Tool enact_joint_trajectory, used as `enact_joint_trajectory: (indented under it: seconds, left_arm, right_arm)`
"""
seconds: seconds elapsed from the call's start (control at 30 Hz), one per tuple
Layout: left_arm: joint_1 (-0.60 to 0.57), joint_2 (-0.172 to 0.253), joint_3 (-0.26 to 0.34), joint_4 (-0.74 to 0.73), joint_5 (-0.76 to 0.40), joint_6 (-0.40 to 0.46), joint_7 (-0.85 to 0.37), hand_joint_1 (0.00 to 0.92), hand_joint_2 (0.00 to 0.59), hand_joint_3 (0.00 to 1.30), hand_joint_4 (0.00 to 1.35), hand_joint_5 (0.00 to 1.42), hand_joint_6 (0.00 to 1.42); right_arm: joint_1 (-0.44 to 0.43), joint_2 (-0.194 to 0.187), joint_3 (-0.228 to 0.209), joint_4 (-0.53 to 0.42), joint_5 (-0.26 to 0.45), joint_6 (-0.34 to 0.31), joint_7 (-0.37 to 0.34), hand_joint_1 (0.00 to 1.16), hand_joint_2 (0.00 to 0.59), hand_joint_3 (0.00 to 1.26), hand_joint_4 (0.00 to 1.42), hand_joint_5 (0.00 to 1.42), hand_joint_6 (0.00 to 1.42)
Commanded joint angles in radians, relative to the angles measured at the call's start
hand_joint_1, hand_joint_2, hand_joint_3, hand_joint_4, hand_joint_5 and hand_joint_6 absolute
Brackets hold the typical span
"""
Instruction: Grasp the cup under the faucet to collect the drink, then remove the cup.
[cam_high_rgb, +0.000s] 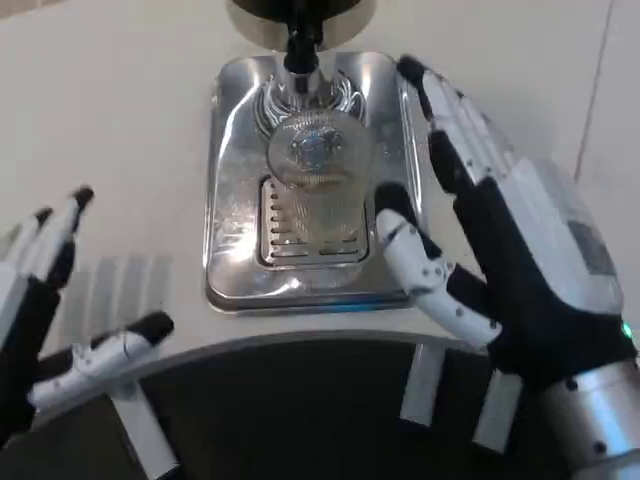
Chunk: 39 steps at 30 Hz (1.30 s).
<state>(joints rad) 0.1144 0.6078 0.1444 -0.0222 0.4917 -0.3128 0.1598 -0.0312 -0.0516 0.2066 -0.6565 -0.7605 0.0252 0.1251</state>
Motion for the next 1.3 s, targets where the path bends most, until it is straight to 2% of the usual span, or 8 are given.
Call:
enact_joint_trajectory:
  seconds: [0.03, 0.23, 0.43, 0.63, 0.83, 0.97, 1.13, 1.3]
  left_arm:
    - [0.049, -0.018, -0.003, -0.037, 0.028, 0.002, -0.003, 0.000, 0.091, 0.00, 0.00, 0.00, 0.00]
    - [0.083, -0.039, 0.001, -0.049, 0.026, -0.022, -0.001, 0.000, 0.092, 0.00, 0.00, 0.00, 0.00]
    - [0.093, -0.047, 0.011, -0.037, 0.025, -0.053, 0.017, 0.000, 0.096, 0.00, 0.00, 0.00, 0.00]
    - [0.093, -0.053, 0.025, -0.024, 0.018, -0.071, 0.026, 0.000, 0.101, 0.00, 0.00, 0.00, 0.00]
    - [0.094, -0.067, 0.022, -0.017, 0.019, -0.081, 0.025, 0.000, 0.102, 0.00, 0.00, 0.00, 0.00]
    - [0.093, -0.078, 0.021, -0.017, 0.019, -0.079, 0.023, 0.000, 0.103, 0.00, 0.00, 0.00, 0.00]
    - [0.091, -0.087, 0.021, -0.012, 0.019, -0.078, 0.024, 0.000, 0.104, 0.00, 0.00, 0.00, 0.00]
    - [0.092, -0.087, 0.028, 0.002, 0.014, -0.080, 0.027, 0.000, 0.104, 0.00, 0.00, 0.00, 0.00]
  right_arm:
    - [-0.076, 0.028, -0.005, 0.066, 0.068, 0.018, -0.019, 0.17, 0.586, 0.00, 0.00, 0.00, 0.00]
    - [-0.216, 0.051, -0.024, 0.189, 0.188, 0.015, -0.034, 0.21, 0.586, 0.00, 0.00, 0.00, 0.00]
    - [-0.316, 0.049, -0.042, 0.286, 0.323, -0.014, -0.032, 0.21, 0.586, 0.00, 0.00, 0.00, 0.00]
    - [-0.399, 0.037, -0.039, 0.362, 0.417, -0.060, -0.026, 0.21, 0.586, 0.00, 0.00, 0.00, 0.00]
    - [-0.432, 0.021, -0.041, 0.416, 0.517, -0.141, -0.003, 0.21, 0.586, 0.00, 0.00, 0.00, 0.00]
    - [-0.428, 0.012, -0.033, 0.415, 0.548, -0.164, 0.009, 0.20, 0.586, 0.00, 0.00, 0.00, 0.00]
    - [-0.406, 0.021, -0.011, 0.420, 0.583, -0.149, 0.019, 0.20, 0.586, 0.00, 0.00, 0.00, 0.00]
    - [-0.418, 0.060, 0.008, 0.438, 0.601, -0.108, 0.001, 0.20, 0.586, 0.00, 0.00, 0.00, 0.00]
